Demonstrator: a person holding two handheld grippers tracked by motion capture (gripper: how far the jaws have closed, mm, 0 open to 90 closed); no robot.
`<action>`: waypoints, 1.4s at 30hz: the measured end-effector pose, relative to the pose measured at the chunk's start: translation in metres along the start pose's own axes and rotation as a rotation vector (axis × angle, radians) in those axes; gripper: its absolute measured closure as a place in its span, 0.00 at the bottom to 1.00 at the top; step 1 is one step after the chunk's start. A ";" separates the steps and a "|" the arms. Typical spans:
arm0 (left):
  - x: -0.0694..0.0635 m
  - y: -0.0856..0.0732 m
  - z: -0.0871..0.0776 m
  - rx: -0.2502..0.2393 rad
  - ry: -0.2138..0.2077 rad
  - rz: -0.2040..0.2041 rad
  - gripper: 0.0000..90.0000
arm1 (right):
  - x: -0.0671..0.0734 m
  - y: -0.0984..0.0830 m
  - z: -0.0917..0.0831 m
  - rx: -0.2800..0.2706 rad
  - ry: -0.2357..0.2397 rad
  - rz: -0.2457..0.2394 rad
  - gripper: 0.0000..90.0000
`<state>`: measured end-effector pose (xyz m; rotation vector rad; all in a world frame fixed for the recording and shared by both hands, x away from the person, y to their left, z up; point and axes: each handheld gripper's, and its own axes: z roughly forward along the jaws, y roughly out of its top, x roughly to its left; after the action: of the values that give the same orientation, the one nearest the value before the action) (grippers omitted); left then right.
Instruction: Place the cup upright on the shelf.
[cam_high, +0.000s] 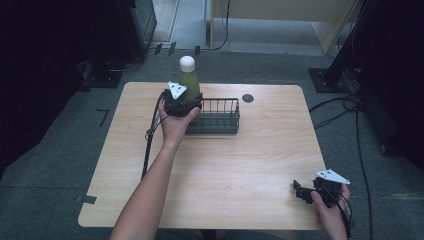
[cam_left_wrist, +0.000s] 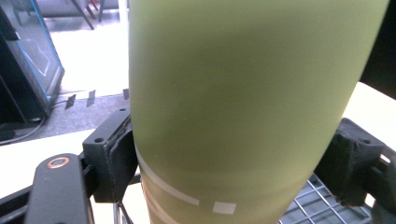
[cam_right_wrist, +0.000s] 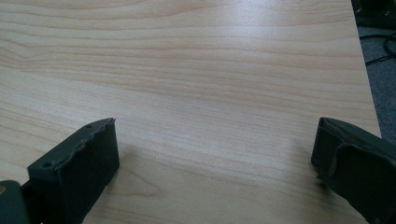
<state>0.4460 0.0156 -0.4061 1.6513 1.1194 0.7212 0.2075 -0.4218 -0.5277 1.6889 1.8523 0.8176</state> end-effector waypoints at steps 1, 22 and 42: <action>0.001 0.000 -0.001 0.000 -0.007 -0.005 0.18 | 0.000 0.000 0.000 0.002 -0.001 -0.002 0.00; 0.014 -0.008 -0.031 -0.014 -0.031 -0.045 0.00 | 0.000 0.000 0.000 0.005 0.002 -0.004 0.00; 0.029 -0.036 -0.085 -0.037 -0.049 -0.058 0.00 | 0.001 0.000 0.000 0.006 0.000 -0.006 0.00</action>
<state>0.3729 0.0792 -0.4120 1.5910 1.1086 0.6565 0.2074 -0.4212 -0.5275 1.6864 1.8602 0.8106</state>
